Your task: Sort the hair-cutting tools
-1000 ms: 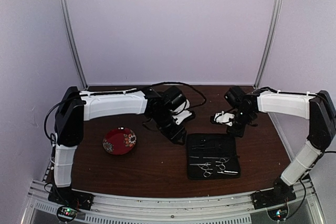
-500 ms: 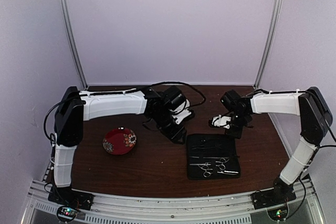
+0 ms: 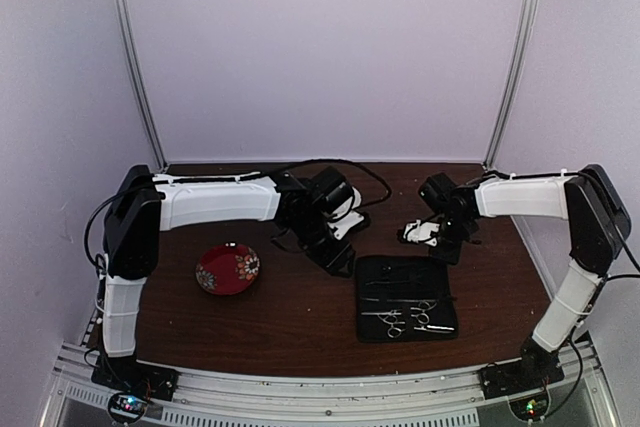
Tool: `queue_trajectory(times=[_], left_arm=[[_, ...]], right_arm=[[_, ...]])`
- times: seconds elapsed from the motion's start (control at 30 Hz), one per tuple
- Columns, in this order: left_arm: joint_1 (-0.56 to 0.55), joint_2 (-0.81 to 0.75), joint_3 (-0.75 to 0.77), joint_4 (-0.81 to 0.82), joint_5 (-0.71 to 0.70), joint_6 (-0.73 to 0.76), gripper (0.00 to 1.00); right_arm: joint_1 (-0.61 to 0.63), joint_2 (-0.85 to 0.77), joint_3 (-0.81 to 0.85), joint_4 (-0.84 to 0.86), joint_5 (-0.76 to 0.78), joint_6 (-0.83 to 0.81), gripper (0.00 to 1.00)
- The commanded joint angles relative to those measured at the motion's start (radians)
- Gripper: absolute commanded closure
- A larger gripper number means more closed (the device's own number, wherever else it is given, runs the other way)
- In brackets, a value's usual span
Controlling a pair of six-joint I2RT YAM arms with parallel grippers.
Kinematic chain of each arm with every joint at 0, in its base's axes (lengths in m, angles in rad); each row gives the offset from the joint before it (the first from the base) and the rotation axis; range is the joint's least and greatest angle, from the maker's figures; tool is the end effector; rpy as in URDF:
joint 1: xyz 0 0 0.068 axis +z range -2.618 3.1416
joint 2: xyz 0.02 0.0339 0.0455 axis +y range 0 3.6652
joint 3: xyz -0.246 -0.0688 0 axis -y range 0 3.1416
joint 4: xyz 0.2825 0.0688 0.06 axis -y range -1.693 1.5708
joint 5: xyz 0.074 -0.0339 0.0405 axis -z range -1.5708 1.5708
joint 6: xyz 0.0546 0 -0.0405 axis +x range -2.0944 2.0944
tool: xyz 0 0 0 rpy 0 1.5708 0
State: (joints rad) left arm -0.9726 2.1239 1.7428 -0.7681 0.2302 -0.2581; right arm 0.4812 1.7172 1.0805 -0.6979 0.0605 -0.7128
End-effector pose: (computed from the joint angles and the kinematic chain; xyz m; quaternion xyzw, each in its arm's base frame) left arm 0.2633 -0.4085 0.1574 0.3622 0.9017 -0.2117 0.1049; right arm 0.3107 0.1585 0.1122 -0.5550 0.8229 -0.0434 0.1135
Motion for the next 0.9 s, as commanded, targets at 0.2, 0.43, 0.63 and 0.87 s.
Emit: queue_trajectory(times=[0.2,0.43,0.63,0.87], left_arm=[[-0.004,-0.032,-0.009,0.043,0.022,-0.009,0.51],[-0.005,-0.039,-0.024,0.042,0.02,-0.013,0.51],[-0.005,-0.041,-0.026,0.047,0.018,-0.012,0.51],[-0.004,-0.046,-0.032,0.048,0.007,-0.017,0.51]], right_arm=[[-0.007,-0.017,0.005,0.025,0.072,-0.036,0.8],[-0.007,0.022,0.026,0.007,0.044,-0.033,0.84],[-0.006,0.013,0.019,-0.017,0.002,-0.06,0.9],[-0.007,0.0,0.039,-0.007,0.013,-0.023,1.0]])
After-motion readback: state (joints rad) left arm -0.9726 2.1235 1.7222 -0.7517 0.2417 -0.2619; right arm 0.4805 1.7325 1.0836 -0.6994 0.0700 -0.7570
